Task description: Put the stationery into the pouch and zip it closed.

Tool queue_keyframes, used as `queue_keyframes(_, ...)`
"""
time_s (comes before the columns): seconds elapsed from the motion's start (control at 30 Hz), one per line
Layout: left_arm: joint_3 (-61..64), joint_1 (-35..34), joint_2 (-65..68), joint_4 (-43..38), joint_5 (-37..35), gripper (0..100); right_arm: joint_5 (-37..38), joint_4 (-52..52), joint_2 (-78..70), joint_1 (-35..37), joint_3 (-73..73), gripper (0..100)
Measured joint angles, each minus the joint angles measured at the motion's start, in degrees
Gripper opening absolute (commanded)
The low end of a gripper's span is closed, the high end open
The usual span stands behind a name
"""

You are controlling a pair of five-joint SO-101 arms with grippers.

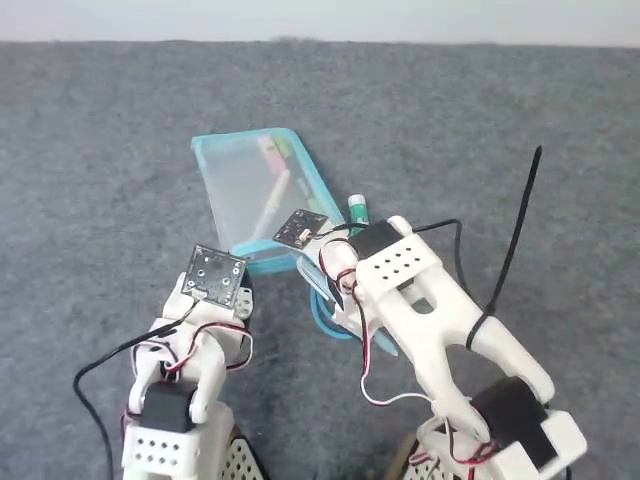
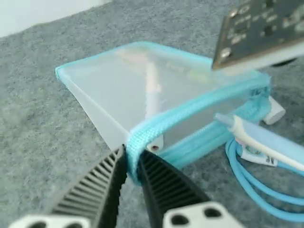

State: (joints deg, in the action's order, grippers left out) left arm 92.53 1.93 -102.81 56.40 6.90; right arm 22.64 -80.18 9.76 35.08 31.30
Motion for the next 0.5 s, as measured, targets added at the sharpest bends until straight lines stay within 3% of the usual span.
queue_keyframes(0.23, -1.05, 2.90, 0.00, 0.18, 0.44, 1, -4.22, 0.79, -0.79, 0.00, -1.14, 0.7)
queue_keyframes(0.5, -1.05, 8.00, 0.00, 1.14, 2.20, 1, -6.24, -6.15, -0.88, -3.25, -10.81, 0.7)
